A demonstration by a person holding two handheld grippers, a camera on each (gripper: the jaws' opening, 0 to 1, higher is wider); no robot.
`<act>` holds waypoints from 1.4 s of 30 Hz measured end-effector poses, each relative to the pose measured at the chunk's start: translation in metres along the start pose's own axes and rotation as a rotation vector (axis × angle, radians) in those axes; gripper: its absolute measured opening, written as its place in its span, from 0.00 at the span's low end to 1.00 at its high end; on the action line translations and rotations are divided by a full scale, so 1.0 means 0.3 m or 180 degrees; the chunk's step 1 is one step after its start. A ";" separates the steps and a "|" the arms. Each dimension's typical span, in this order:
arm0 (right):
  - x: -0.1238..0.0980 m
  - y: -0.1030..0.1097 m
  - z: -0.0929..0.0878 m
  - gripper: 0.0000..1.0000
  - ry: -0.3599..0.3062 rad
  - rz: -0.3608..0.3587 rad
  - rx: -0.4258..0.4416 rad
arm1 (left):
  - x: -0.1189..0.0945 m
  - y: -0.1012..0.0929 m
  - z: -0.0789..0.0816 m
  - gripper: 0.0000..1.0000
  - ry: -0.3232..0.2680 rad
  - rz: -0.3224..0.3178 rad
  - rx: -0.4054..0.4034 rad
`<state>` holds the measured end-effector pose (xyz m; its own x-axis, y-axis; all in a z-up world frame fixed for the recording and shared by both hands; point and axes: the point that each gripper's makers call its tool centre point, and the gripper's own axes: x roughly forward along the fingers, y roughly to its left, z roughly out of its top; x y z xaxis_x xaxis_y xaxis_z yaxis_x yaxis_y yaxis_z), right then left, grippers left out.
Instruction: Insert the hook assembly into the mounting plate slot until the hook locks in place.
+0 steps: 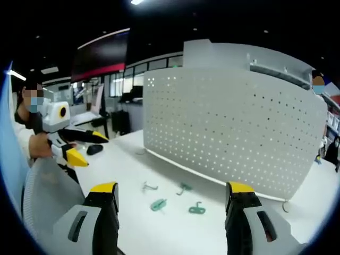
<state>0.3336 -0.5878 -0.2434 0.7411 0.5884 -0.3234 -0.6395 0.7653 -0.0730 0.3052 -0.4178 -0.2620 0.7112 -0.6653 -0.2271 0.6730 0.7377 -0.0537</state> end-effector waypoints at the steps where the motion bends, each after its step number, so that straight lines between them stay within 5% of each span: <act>1: -0.001 0.000 -0.002 0.83 0.0011 -0.0001 -0.0005 | 0.000 -0.001 0.001 0.69 -0.0002 -0.0002 0.0000; 42: 0.016 -0.002 -0.003 0.83 0.0031 0.0031 -0.0033 | 0.002 0.001 -0.012 0.67 0.0046 -0.0006 -0.0013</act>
<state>0.3374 -0.5857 -0.2457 0.7329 0.5932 -0.3332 -0.6488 0.7568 -0.0796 0.3050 -0.4174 -0.2656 0.7070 -0.6649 -0.2411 0.6733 0.7370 -0.0582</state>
